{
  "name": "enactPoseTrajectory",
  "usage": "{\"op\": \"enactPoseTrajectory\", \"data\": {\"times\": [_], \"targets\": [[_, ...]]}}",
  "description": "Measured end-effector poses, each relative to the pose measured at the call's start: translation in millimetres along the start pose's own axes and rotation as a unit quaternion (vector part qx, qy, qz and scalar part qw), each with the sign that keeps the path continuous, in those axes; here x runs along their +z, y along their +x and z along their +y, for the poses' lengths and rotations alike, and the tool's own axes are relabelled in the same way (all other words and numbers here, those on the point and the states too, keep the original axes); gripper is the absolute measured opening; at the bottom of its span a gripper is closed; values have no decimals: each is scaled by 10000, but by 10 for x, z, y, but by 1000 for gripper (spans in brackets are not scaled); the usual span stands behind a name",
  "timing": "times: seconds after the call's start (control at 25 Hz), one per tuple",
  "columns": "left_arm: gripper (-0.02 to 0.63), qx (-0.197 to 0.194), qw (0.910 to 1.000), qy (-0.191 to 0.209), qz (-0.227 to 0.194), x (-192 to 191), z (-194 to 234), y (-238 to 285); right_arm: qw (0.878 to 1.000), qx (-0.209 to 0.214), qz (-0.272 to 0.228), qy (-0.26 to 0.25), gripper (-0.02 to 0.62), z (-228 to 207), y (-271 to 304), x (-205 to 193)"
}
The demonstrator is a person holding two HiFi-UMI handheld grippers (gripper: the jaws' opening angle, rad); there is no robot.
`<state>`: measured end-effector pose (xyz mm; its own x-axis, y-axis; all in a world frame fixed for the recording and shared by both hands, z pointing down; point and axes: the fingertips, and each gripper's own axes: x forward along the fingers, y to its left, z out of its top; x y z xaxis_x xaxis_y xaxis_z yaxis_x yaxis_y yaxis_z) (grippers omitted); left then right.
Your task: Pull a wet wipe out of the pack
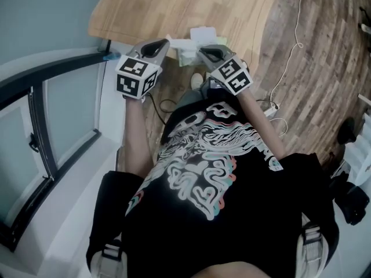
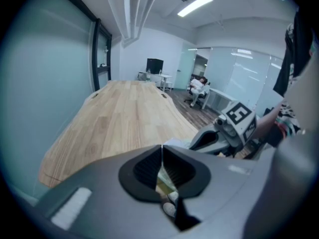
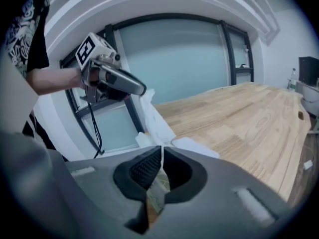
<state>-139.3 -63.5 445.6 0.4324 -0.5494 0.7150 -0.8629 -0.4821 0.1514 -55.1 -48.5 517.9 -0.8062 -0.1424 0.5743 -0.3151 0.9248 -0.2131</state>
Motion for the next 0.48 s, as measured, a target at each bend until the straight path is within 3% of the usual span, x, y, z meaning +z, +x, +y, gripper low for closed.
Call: {"op": "enactPoseTrajectory", "data": {"times": [0.2, 0.48], "targets": [[-2, 354, 9984, 7, -430, 220, 141, 78, 9966, -375, -708, 199, 14, -219, -257, 171], [-2, 1017, 9846, -733, -1216, 373, 545, 263, 9927, -599, -971, 395, 14, -395, -488, 209]]}}
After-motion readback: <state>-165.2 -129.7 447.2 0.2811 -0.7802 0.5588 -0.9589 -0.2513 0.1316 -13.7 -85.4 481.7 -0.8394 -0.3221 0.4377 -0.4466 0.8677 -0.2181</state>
